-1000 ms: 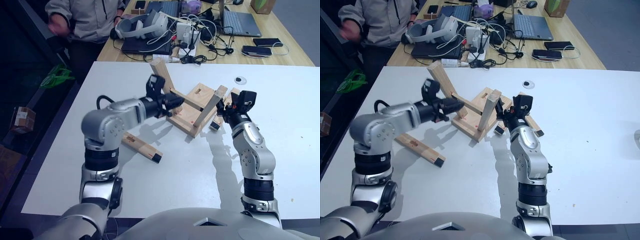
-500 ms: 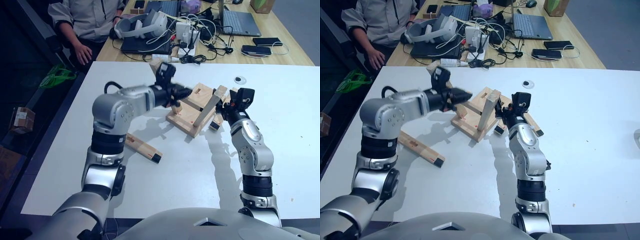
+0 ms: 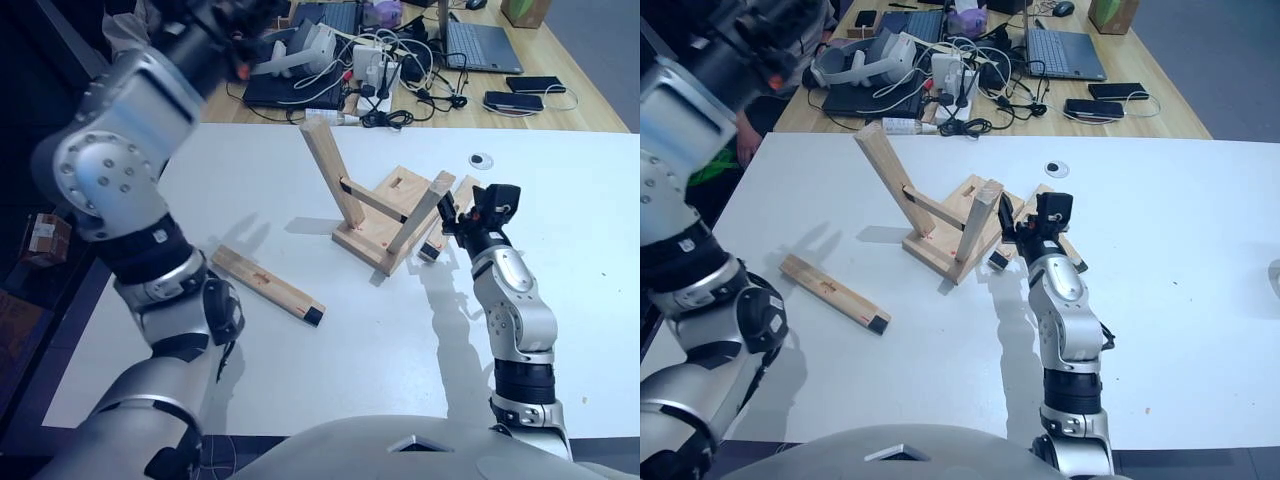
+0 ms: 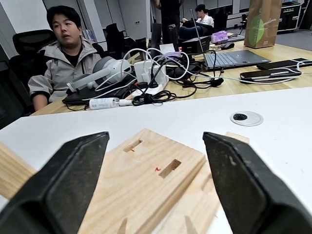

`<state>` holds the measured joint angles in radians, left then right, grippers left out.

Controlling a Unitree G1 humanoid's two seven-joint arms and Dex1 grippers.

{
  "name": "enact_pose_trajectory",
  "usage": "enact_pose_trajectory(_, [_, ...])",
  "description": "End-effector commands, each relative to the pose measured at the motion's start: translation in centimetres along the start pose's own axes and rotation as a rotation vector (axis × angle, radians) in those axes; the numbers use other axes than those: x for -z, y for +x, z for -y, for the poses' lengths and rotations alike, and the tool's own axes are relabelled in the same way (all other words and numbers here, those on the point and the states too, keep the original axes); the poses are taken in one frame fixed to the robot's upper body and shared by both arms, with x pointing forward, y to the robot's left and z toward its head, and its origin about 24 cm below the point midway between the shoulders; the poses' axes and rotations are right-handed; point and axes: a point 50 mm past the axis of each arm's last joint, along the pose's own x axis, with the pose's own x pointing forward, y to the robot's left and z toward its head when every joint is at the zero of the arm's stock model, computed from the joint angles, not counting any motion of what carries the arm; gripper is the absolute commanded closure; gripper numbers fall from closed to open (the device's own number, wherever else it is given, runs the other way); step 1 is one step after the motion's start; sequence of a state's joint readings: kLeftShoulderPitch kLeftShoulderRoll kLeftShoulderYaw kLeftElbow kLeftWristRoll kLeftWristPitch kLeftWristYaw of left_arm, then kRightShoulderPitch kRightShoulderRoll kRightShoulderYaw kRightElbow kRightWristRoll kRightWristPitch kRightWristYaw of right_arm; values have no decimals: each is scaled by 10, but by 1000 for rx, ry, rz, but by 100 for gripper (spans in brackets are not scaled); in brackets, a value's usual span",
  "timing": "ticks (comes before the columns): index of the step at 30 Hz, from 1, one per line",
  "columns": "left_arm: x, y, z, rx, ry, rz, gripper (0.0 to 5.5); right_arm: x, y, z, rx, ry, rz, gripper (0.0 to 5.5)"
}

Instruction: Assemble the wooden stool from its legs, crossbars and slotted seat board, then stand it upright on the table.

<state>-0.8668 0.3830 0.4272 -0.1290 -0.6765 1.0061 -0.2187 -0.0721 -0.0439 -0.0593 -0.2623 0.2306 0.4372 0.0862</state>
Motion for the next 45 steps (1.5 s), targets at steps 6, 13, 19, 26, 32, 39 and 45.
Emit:
enact_pose_trajectory(6, [95,-18,-59,-29,-7,-369,356,-11,-29,50,-452,-10,-173,193])
enact_pose_trajectory(13, [113,-9,-38,190,22,-446,356,-30,-23,31,-711,-23,-196,193])
enact_pose_trajectory(19, [127,-22,3,307,25,-475,356,-32,-14,7,-710,11,-138,193])
enact_pose_trajectory(26, [135,-34,24,338,48,-515,356,-28,-10,8,-670,10,-131,193])
enact_pose_trajectory(32, [135,-39,21,316,61,-524,356,-28,-8,17,-659,-13,-138,193])
enact_pose_trajectory(39, [116,-71,-16,236,120,-523,356,-23,-27,24,-725,-23,-230,193])
enact_pose_trajectory(45, [117,-14,-84,-151,235,-505,356,-11,-46,8,-895,7,-360,193])
